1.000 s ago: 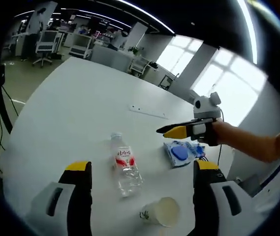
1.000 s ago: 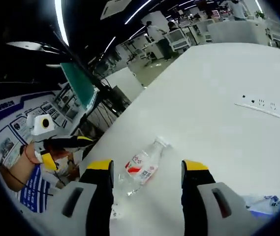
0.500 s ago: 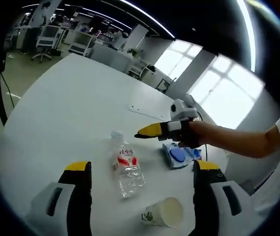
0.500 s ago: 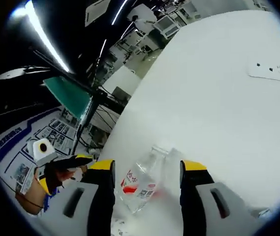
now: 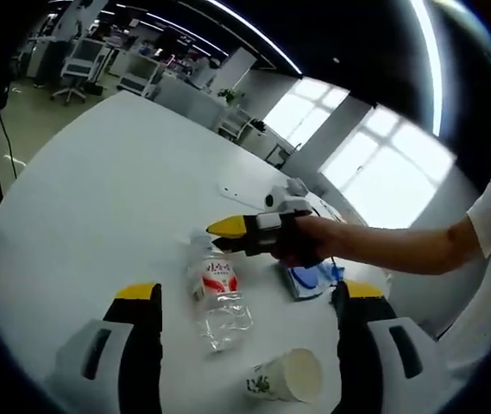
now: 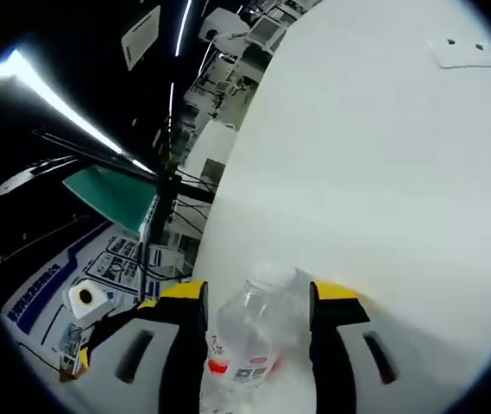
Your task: Arrange the tabletop items into an orderly group along one side of the table until the central work area is clear of visible clutter.
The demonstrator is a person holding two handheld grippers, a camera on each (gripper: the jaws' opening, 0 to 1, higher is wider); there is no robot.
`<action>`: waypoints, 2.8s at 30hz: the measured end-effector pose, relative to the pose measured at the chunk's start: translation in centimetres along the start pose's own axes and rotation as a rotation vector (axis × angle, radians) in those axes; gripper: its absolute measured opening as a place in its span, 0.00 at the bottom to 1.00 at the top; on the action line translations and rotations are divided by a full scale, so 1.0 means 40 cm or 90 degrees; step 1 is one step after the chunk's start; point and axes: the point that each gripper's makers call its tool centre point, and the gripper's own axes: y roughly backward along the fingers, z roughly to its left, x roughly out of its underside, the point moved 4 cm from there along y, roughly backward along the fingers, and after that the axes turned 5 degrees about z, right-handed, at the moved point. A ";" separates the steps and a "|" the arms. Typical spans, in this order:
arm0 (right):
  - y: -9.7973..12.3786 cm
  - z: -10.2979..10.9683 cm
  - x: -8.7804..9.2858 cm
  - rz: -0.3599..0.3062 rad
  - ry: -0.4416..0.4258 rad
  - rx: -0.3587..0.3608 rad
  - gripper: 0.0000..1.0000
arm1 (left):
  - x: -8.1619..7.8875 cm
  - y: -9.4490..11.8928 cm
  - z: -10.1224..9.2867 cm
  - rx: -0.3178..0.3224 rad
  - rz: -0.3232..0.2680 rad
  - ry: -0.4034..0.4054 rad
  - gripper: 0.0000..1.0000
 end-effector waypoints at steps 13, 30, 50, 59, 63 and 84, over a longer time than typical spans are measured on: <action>-0.040 -0.024 -0.019 -0.006 -0.021 -0.028 0.22 | 0.011 -0.009 0.020 0.013 -0.003 0.012 0.85; -0.020 0.013 -0.031 -0.022 0.045 -0.023 0.20 | 0.016 -0.040 0.046 0.034 0.017 0.005 0.82; 0.010 0.118 -0.014 -0.035 0.204 -0.003 0.20 | 0.037 -0.181 0.070 0.137 0.124 -0.063 0.76; 0.013 0.153 -0.007 -0.036 0.266 0.000 0.20 | 0.063 -0.218 0.065 0.174 0.158 -0.073 0.64; 0.017 0.170 0.000 -0.038 0.287 0.003 0.20 | 0.073 -0.225 0.062 0.186 0.178 -0.092 0.51; 0.117 0.256 0.023 -0.091 0.495 0.108 0.19 | 0.032 -0.260 -0.008 0.232 0.165 -0.222 0.41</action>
